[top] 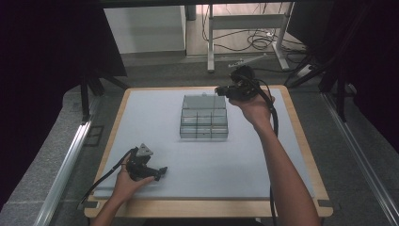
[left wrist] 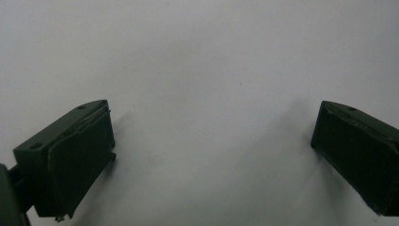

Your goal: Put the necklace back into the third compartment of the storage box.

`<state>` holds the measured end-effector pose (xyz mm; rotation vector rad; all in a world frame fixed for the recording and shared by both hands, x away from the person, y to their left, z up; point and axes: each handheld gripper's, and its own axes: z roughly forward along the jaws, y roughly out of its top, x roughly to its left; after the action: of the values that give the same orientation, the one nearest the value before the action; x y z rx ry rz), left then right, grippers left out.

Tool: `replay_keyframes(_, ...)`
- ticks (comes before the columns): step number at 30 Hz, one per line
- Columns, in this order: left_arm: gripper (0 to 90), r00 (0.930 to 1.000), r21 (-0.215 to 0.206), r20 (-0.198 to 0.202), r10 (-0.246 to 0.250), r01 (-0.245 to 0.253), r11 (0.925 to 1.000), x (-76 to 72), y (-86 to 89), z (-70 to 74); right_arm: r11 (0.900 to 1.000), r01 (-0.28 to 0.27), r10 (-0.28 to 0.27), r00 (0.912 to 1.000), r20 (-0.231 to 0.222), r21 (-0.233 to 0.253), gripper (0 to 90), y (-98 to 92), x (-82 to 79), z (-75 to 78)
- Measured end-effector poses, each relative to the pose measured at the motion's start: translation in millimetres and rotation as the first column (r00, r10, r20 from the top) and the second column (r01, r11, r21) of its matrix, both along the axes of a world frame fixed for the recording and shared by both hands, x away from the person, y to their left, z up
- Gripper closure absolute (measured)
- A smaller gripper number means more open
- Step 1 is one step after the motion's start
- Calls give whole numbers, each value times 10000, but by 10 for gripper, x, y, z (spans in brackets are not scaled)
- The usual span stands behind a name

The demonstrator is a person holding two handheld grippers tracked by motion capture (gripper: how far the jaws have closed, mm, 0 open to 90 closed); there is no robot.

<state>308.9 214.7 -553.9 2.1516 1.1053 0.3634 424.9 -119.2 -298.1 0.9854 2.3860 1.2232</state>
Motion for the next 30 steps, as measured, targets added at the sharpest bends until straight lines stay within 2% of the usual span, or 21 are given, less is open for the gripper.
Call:
replay_keyframes(10,0,10000,17,0,-18,18,10000,1,2,1,9988,448,-444,9988,-201,205,882,82,296,-90)
replay_keyframes(22,0,10000,-30,44,10,-10,10000,3,-1,-3,9908,1271,-1253,9913,-392,456,882,6,593,-251)
replay_keyframes(30,0,10000,-39,64,17,-17,10000,3,-2,-5,9851,1623,-1595,9859,-504,569,882,-64,707,-366)
